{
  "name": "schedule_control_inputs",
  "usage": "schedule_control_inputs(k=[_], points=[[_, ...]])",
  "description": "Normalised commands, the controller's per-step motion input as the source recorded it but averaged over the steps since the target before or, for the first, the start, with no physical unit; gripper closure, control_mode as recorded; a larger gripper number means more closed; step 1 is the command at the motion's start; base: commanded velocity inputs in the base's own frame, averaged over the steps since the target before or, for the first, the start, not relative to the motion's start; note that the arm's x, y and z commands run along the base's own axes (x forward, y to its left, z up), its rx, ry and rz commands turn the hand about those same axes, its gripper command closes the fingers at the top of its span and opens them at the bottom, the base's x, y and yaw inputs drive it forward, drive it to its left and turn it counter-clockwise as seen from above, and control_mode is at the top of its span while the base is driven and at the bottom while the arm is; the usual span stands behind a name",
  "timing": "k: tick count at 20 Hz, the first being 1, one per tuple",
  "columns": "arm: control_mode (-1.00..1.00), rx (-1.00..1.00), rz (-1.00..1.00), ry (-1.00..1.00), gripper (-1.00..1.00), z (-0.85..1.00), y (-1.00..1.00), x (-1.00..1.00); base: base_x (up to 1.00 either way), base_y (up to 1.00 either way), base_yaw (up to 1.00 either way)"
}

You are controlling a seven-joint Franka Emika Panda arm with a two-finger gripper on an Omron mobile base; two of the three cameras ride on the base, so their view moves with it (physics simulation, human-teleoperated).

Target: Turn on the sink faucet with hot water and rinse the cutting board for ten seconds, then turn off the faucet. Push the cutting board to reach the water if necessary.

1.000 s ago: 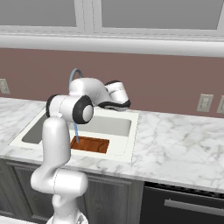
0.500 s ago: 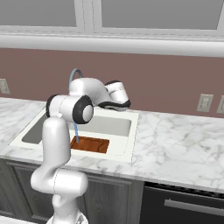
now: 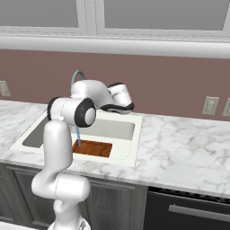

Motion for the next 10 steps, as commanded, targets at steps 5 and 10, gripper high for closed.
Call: schedule_control_inputs(k=[5, 10], points=[[-1.00, 0.00, 0.00, 0.00, -1.00, 0.00, 0.00, 0.00, 0.00, 0.00, 0.00], [-1.00, 0.00, 0.00, 0.00, -1.00, 0.00, 0.00, 0.00, 0.00, 0.00, 0.00]])
